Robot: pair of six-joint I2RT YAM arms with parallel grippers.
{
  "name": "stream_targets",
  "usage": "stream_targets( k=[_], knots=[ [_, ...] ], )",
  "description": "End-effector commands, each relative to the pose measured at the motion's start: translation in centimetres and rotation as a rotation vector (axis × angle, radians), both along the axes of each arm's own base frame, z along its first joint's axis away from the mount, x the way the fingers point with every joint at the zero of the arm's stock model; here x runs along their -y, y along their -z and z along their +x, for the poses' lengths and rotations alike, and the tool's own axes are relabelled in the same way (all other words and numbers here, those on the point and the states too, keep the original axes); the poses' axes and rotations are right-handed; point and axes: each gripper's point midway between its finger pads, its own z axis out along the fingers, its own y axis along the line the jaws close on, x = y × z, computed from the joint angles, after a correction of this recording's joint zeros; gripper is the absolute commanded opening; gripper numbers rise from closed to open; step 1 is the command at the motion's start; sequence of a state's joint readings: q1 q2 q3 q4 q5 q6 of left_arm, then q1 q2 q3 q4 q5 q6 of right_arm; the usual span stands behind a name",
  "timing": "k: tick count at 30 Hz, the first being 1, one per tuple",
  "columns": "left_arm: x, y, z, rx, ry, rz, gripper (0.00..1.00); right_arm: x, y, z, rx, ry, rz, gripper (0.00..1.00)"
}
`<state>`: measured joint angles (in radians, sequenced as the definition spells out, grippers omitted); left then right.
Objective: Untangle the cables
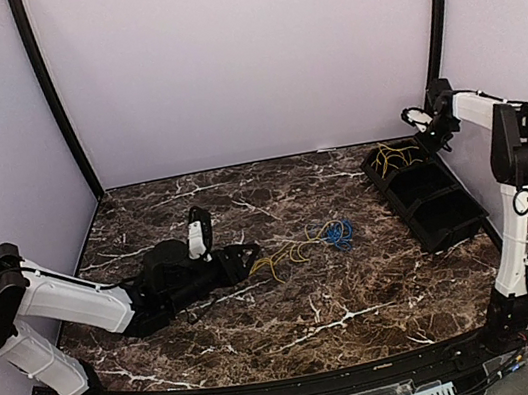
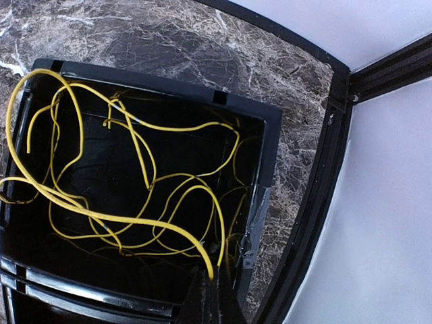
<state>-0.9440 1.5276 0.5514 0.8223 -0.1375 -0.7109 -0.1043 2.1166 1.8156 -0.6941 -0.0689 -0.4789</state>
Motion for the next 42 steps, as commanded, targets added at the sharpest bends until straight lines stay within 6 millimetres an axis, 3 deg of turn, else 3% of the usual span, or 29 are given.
stream_targets(
  k=[1, 9, 15, 25, 29, 31, 32, 33, 34, 35, 36, 38, 39, 40, 41, 42],
  knots=[
    [0.2, -1.1, 0.4, 0.018, -0.002, -0.037, 0.55, -0.9, -3.1, 1.6, 0.087, -0.055, -0.031, 0.00],
    [-0.1, -1.1, 0.2, 0.012, -0.005, -0.045, 0.55, -4.2, 0.3, 3.2, 0.014, -0.099, 0.001, 0.00],
    [-0.6, -1.3, 0.1, 0.022, -0.016, -0.029, 0.55, -3.9, 3.9, 2.2, -0.092, -0.077, -0.023, 0.00],
    [0.0, -2.4, 1.3, 0.046, -0.030, 0.018, 0.55, -2.0, 5.6, 0.9, -0.179, -0.026, -0.118, 0.00],
    [0.2, -3.6, 2.3, 0.040, -0.034, 0.038, 0.56, -1.5, 4.3, 0.2, -0.198, 0.000, -0.135, 0.18],
    [0.6, -5.4, 3.1, 0.049, -0.039, 0.038, 0.59, -1.2, 2.4, -0.4, -0.176, 0.010, -0.151, 0.27],
    [0.3, -4.9, 3.4, 0.018, -0.057, 0.069, 0.64, -1.2, 1.7, -0.7, -0.160, 0.012, -0.158, 0.31],
    [0.5, -6.4, 4.4, 0.018, -0.084, 0.057, 0.81, -1.1, 0.9, -0.9, -0.142, 0.013, -0.165, 0.35],
    [0.0, -5.0, 4.5, -0.059, -0.107, 0.106, 0.94, -0.9, 0.4, -1.2, -0.130, 0.015, -0.174, 0.38],
    [0.6, -6.4, 5.7, -0.080, -0.127, 0.091, 0.97, -0.8, -0.1, -1.6, -0.127, 0.018, -0.182, 0.40],
    [0.2, -4.6, 5.6, -0.178, -0.134, 0.148, 0.98, -0.8, -0.3, -2.1, -0.132, 0.019, -0.184, 0.40],
    [2.0, -4.9, 6.1, -0.245, -0.043, 0.174, 0.99, -0.6, -1.0, -3.0, -0.148, 0.031, -0.191, 0.42],
    [3.8, -5.9, 6.1, -0.258, 0.057, 0.160, 0.99, -0.5, -1.6, -3.4, -0.149, 0.036, -0.195, 0.42],
    [4.5, -5.2, 6.1, -0.285, 0.093, 0.181, 0.99, -0.4, -2.0, -3.8, -0.151, 0.039, -0.196, 0.43],
    [5.4, -6.8, 6.1, -0.270, 0.140, 0.160, 0.99, -0.5, -2.8, -4.0, -0.140, 0.041, -0.194, 0.43],
    [5.8, -7.0, 6.3, -0.272, 0.145, 0.156, 0.99, -0.5, -3.7, -4.1, -0.123, 0.043, -0.192, 0.45]
  ],
)
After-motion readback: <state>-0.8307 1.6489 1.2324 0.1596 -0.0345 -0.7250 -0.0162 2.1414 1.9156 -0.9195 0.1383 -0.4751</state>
